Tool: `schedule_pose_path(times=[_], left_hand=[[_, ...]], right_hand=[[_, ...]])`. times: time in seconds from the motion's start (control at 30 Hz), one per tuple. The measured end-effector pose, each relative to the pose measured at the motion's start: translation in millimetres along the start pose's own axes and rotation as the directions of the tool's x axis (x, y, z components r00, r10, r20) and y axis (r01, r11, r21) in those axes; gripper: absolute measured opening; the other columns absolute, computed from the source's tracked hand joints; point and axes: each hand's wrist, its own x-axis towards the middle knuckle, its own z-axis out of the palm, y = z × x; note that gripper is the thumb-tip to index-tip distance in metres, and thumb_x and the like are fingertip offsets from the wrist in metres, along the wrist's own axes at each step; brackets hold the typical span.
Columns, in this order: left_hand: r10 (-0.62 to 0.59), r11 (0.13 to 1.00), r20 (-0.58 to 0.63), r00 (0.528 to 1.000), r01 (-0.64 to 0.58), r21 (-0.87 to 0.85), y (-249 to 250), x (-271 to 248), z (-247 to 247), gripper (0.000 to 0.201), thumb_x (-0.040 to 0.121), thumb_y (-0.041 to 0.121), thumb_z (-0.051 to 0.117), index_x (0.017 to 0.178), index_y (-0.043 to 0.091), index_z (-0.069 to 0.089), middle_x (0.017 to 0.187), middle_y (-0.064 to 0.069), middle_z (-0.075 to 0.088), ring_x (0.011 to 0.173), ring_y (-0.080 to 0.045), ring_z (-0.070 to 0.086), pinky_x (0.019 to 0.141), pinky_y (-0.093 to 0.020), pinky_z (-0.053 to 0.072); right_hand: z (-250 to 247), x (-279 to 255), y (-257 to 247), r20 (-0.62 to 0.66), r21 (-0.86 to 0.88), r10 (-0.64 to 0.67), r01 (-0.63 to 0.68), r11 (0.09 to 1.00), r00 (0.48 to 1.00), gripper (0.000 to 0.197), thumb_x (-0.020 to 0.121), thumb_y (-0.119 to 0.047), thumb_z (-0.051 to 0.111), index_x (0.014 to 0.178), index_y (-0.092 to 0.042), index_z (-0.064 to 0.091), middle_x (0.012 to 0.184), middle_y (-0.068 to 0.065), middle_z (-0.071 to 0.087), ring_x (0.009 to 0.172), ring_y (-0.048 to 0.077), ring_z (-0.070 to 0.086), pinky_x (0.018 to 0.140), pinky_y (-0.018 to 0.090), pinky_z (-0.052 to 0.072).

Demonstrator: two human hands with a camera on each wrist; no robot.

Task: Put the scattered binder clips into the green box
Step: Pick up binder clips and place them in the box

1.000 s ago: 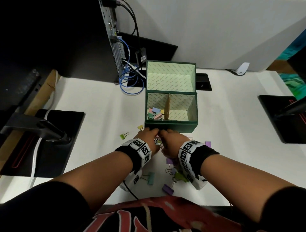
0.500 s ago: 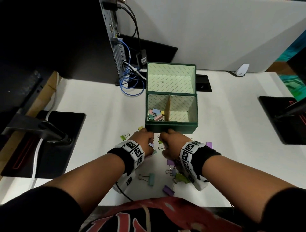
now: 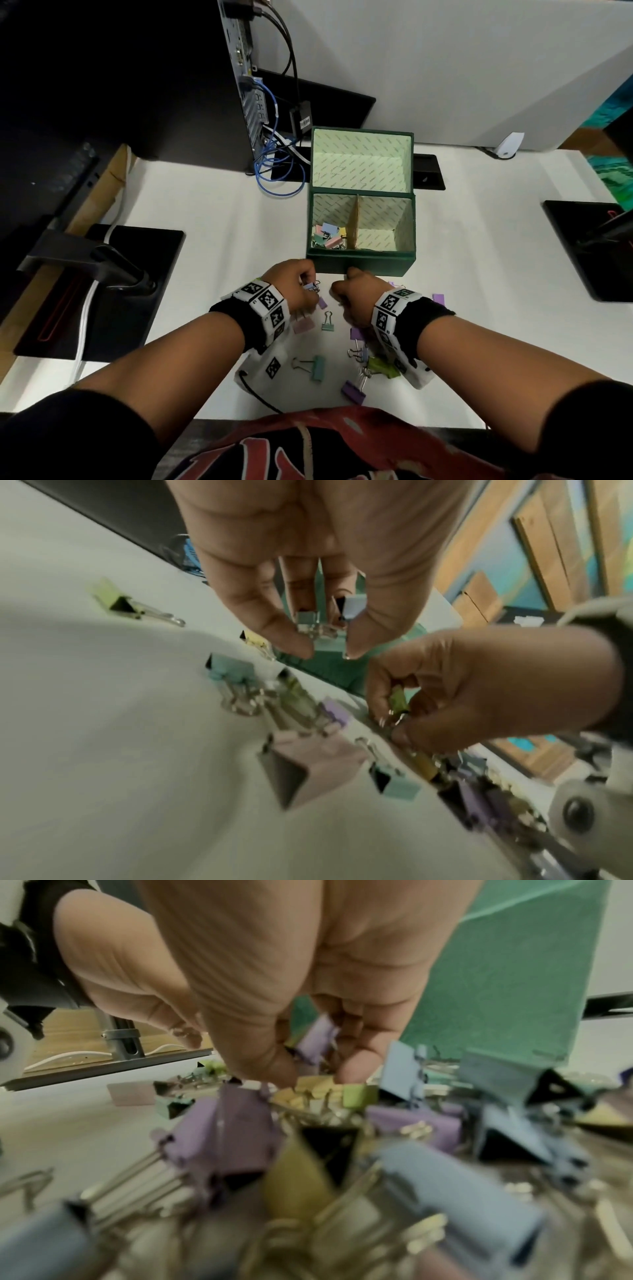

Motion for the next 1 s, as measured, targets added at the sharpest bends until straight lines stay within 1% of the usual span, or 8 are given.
schedule_pose_path(times=[0.23, 0.4, 0.53, 0.6, 0.7, 0.8, 0.9, 1.0], left_hand=[[-0.067, 0.959, -0.009, 0.998, 0.062, -0.277, -5, -4, -14, 0.021, 0.073, 0.007, 0.068, 0.068, 0.023, 0.056, 0.070, 0.008, 0.057, 0.063, -0.011, 0.055, 0.062, -0.022, 0.047], [-0.160, 0.727, 0.113, 0.981, 0.195, -0.658, -4, -7, -23, 0.024, 0.081, -0.007, 0.057, 0.069, 0.013, 0.053, 0.051, 0.002, 0.063, 0.047, -0.012, 0.057, 0.056, -0.024, 0.047], [-0.173, 0.599, 0.172, 0.970, 0.242, -0.763, 6, -7, -35, 0.027, 0.082, -0.007, 0.057, 0.065, 0.013, 0.049, 0.066, -0.005, 0.059, 0.052, -0.011, 0.060, 0.050, -0.016, 0.052], [-0.158, 0.574, 0.190, 0.969, 0.247, -0.781, 13, -4, -40, 0.026, 0.082, -0.006, 0.057, 0.066, 0.013, 0.050, 0.073, -0.008, 0.058, 0.061, -0.016, 0.060, 0.046, -0.015, 0.051], [-0.120, 0.564, 0.189, 0.975, 0.223, -0.795, 29, 2, -43, 0.025, 0.083, -0.005, 0.056, 0.068, 0.014, 0.050, 0.074, -0.009, 0.058, 0.054, -0.013, 0.061, 0.042, -0.012, 0.048], [-0.086, 0.552, 0.166, 0.982, 0.186, -0.813, 51, 13, -43, 0.024, 0.083, -0.005, 0.056, 0.069, 0.014, 0.051, 0.076, -0.010, 0.060, 0.055, -0.014, 0.061, 0.043, -0.012, 0.050], [-0.028, 0.548, 0.164, 0.986, 0.152, -0.823, 74, 23, -40, 0.023, 0.084, -0.003, 0.057, 0.069, 0.013, 0.050, 0.075, -0.009, 0.059, 0.060, -0.015, 0.061, 0.044, -0.012, 0.050], [0.002, 0.592, 0.184, 0.983, 0.147, -0.792, 95, 31, -31, 0.020, 0.084, 0.002, 0.060, 0.070, 0.012, 0.050, 0.075, -0.007, 0.058, 0.059, -0.014, 0.060, 0.042, -0.012, 0.050]], right_hand=[[-3, 0, 3, 0.010, 0.012, -0.009, 0.009, 1.000, 1.000, 0.011, 0.077, -0.009, 0.059, 0.086, -0.015, 0.055, 0.100, 0.009, 0.049, 0.089, 0.027, 0.052, 0.066, 0.026, 0.034], [-7, -5, 11, -0.029, 0.158, 0.060, -0.054, 0.986, 0.998, 0.011, 0.073, -0.011, 0.064, 0.082, -0.013, 0.060, 0.095, 0.003, 0.053, 0.085, 0.022, 0.053, 0.068, 0.026, 0.041], [-20, -19, 22, -0.057, 0.375, 0.075, -0.048, 0.926, 0.996, 0.021, 0.077, -0.020, 0.067, 0.064, -0.028, 0.053, 0.089, -0.004, 0.060, 0.081, 0.018, 0.058, 0.067, 0.024, 0.045], [-31, -27, 27, -0.076, 0.459, 0.080, -0.036, 0.888, 0.994, 0.016, 0.079, -0.021, 0.065, 0.070, -0.030, 0.056, 0.081, -0.008, 0.059, 0.076, 0.014, 0.058, 0.066, 0.023, 0.047], [-55, -39, 35, -0.124, 0.637, 0.133, -0.024, 0.771, 0.983, 0.010, 0.079, -0.014, 0.067, 0.078, -0.023, 0.063, 0.072, -0.005, 0.062, 0.064, 0.012, 0.057, 0.069, 0.029, 0.052], [-80, -44, 51, -0.218, 0.779, 0.214, 0.037, 0.626, 0.952, 0.017, 0.081, -0.001, 0.063, 0.073, -0.016, 0.063, 0.056, -0.011, 0.065, 0.052, 0.000, 0.058, 0.062, 0.019, 0.052], [-94, -41, 65, -0.318, 0.877, 0.319, 0.150, 0.456, 0.893, 0.026, 0.081, 0.004, 0.062, 0.066, -0.018, 0.061, 0.067, -0.003, 0.064, 0.057, 0.005, 0.061, 0.068, 0.025, 0.056], [-95, -35, 70, -0.311, 0.907, 0.388, 0.149, 0.393, 0.867, 0.022, 0.083, 0.001, 0.061, 0.069, -0.016, 0.061, 0.073, 0.003, 0.061, 0.063, 0.013, 0.060, 0.064, 0.018, 0.056]])
